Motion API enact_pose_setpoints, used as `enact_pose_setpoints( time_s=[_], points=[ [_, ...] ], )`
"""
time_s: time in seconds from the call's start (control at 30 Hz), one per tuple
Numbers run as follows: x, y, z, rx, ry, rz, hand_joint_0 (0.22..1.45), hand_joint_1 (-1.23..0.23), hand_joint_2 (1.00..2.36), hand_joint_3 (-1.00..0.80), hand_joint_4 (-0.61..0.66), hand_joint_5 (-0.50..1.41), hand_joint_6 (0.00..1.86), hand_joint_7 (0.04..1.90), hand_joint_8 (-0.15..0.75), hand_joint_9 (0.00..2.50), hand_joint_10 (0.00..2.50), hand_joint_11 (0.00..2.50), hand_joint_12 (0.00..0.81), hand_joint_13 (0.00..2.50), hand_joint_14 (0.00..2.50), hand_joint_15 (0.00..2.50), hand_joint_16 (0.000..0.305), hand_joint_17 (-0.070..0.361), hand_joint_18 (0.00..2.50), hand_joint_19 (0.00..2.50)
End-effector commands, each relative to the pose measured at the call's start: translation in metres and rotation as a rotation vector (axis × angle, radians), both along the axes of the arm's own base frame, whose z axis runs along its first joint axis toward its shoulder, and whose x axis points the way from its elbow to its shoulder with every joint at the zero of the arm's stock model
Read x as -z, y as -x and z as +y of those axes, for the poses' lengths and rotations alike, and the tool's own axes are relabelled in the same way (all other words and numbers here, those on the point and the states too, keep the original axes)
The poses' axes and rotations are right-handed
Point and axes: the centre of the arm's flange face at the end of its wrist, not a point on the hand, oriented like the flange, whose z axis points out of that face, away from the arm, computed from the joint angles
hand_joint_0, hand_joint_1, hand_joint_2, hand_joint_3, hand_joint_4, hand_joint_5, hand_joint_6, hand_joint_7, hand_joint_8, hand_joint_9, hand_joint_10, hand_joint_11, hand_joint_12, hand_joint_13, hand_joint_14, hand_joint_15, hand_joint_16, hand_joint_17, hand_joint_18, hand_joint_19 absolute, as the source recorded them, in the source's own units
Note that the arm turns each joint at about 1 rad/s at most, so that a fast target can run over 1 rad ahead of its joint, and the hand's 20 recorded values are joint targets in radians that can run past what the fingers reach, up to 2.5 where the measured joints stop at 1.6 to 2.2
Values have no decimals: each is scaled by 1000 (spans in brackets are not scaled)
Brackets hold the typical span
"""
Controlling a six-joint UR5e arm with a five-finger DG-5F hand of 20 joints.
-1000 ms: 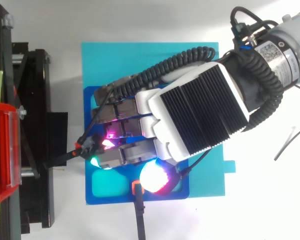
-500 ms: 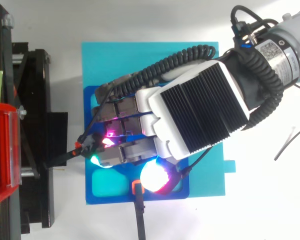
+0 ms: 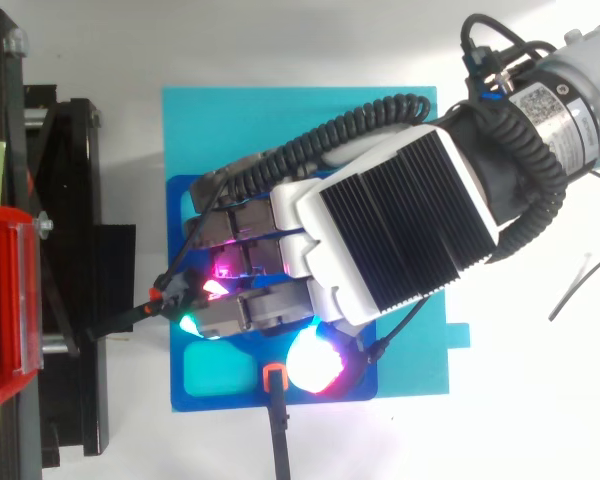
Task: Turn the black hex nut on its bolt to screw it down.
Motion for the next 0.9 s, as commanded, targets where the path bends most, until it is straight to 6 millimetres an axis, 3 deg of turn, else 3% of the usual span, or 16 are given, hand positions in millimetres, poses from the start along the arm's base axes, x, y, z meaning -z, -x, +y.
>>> enact_pose_setpoints(
  time_s=[0.0,0.47,0.87],
  points=[
    [-6,-3,2,-2,-5,-8,477,-498,1000,-500,288,-104,587,1029,307,1036,9,400,327,903,8,261,41,91,791,385],
    [-52,3,3,-7,-8,115,482,-506,1000,-500,319,-101,545,1084,307,1025,8,401,327,897,8,265,40,91,782,391],
    [-86,26,-7,9,-11,173,485,-510,1000,-500,305,-99,536,1103,306,1026,8,403,327,896,8,260,40,91,781,393]
  ],
)
